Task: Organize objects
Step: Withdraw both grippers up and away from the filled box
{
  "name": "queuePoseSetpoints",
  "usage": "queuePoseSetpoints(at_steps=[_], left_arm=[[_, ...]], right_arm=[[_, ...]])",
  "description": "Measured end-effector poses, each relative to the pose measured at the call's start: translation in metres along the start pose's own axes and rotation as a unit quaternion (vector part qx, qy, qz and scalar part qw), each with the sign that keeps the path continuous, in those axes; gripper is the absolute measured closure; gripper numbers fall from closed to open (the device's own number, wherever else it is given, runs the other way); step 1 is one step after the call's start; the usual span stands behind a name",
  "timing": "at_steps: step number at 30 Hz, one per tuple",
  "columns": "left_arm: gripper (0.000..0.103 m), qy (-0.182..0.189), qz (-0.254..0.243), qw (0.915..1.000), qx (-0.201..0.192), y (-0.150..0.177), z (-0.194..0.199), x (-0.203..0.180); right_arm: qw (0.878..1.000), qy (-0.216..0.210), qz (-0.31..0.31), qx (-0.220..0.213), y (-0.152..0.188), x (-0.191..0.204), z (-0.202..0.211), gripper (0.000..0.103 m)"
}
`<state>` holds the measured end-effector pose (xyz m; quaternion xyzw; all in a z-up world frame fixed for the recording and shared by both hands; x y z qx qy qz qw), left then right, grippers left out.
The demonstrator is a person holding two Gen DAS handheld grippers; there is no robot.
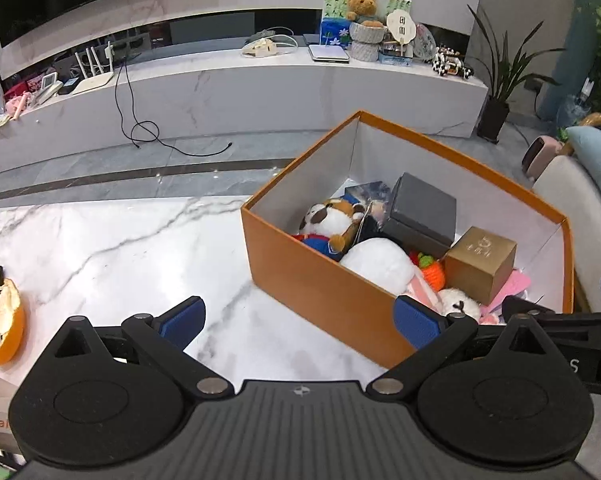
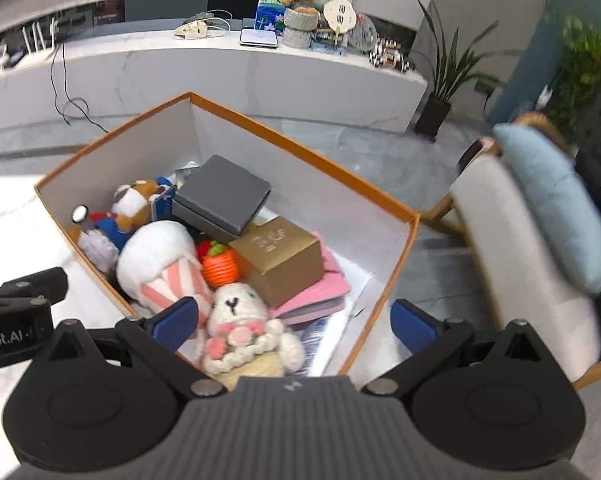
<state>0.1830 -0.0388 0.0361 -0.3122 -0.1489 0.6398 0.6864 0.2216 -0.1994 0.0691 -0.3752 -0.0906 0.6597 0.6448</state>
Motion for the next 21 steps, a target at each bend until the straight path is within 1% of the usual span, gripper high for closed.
queuePoseSetpoints(at_steps=[2, 7, 21], left_arm=[[0.000, 0.003, -0.001, 1.0000, -0.002, -0.0001, 0.0023, -0.0010], [0.000, 0.011, -0.005, 0.9999, -0.006, -0.0009, 0.0041, -0.0037], [0.000, 0.012, -0.009, 0.9999, -0.006, -0.0006, 0.0036, -0.0061]], right_arm=[[1.000, -0.001, -0.004, 0.004, 0.0010, -0.0013, -0.0016, 0.001], [0.999, -0.026, -0.023, 0.031, 0.0040, -0.0049, -0.0093, 0.001], [0.999, -0.027, -0.023, 0.034, 0.0053, -0.0046, -0.0092, 0.001]])
Point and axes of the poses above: each gripper's, at about its wrist camera, not at the fingertips, and z roughly against the way its jaws point, x to its left, y to its underside, the point moved 4 cm from there along -z, roughly the way its jaws point, and after that the axes turned 13 degrees about y, right-handed, at the moved point
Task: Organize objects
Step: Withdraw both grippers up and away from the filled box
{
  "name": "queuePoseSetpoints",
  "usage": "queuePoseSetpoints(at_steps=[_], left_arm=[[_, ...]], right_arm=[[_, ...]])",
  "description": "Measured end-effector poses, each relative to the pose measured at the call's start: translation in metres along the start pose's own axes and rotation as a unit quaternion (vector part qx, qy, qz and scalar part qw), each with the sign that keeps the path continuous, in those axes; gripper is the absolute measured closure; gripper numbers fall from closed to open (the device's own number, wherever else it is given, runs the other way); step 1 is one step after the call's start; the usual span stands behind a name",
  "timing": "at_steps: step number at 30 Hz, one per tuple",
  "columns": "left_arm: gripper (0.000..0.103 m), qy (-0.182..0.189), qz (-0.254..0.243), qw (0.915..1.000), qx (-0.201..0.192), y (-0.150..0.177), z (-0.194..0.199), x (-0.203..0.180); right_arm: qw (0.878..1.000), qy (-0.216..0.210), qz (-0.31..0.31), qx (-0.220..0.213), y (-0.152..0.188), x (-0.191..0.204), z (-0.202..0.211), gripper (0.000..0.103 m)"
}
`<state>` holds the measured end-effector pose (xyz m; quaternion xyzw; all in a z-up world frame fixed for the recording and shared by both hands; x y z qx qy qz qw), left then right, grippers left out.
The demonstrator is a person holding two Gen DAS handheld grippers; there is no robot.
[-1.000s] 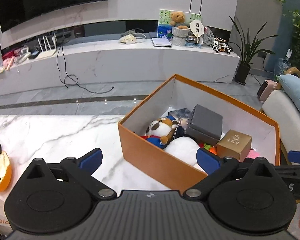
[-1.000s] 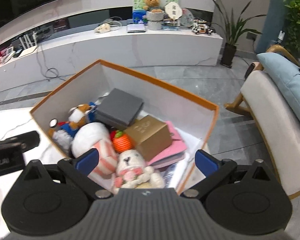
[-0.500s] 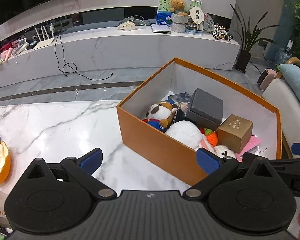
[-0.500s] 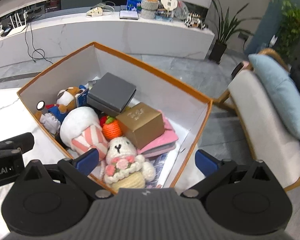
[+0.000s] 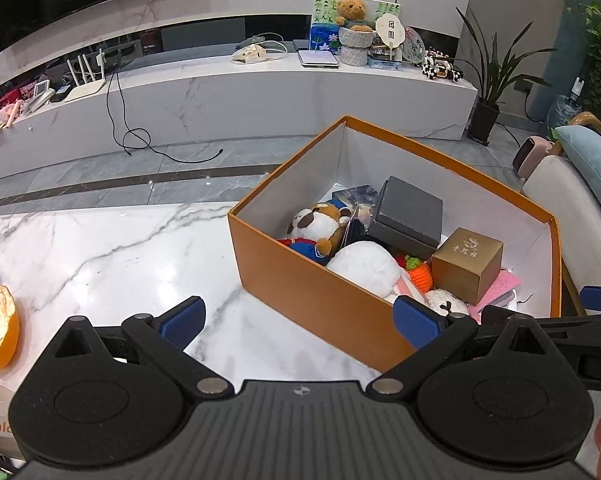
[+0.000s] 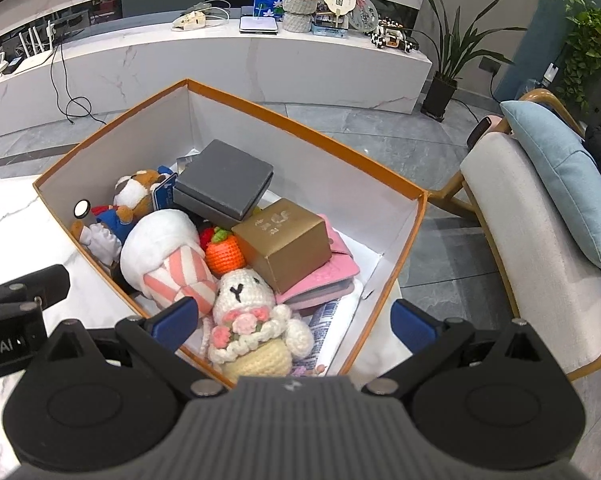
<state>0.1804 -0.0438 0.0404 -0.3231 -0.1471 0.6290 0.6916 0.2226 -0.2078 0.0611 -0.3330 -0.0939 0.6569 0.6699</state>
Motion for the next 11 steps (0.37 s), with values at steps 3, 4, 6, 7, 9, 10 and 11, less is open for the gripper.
queuePoseSetpoints(at_steps=[3, 4, 6, 7, 9, 10, 11], left_arm=[[0.000, 0.000, -0.001, 1.0000, -0.001, 0.0000, 0.0001, -0.0007], [0.000, 0.001, -0.001, 1.0000, -0.001, -0.0002, 0.0004, -0.0007], [0.000, 0.001, -0.002, 1.0000, -0.001, -0.0007, 0.0004, -0.0011], [0.000, 0.001, -0.002, 1.0000, -0.001, -0.0011, 0.0003, -0.0012], [0.000, 0.001, -0.002, 1.0000, -0.001, -0.0011, 0.0003, -0.0013], [0.000, 0.002, -0.002, 1.0000, 0.000, -0.0014, 0.0000, -0.0016], [0.000, 0.002, -0.002, 1.0000, 0.000, -0.0017, -0.0001, -0.0018]], right_arm=[[1.000, 0.000, 0.000, 0.000, 0.0000, -0.0010, -0.0002, 0.001], [1.000, 0.000, 0.000, 0.000, 0.0000, -0.0011, -0.0002, 0.001], [1.000, 0.000, 0.001, 0.000, -0.0001, -0.0012, -0.0002, 0.001], [1.000, 0.000, 0.000, 0.000, -0.0001, -0.0011, -0.0002, 0.001], [1.000, 0.000, 0.000, 0.000, 0.0001, -0.0022, -0.0001, 0.001], [1.000, 0.000, 0.000, 0.000, 0.0001, -0.0024, -0.0001, 0.001], [1.000, 0.000, 0.000, 0.000, 0.0001, -0.0024, -0.0001, 0.001]])
Point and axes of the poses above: each gripper's, at about its wrist camera, not at the fingertips, and z roughly against the way its jaws point, x to its left, y to its underside, the point moved 4 cm from there along -z, roughly the way its jaws point, and after that the axes turned 13 degrees about y, right-handed, at the moved point
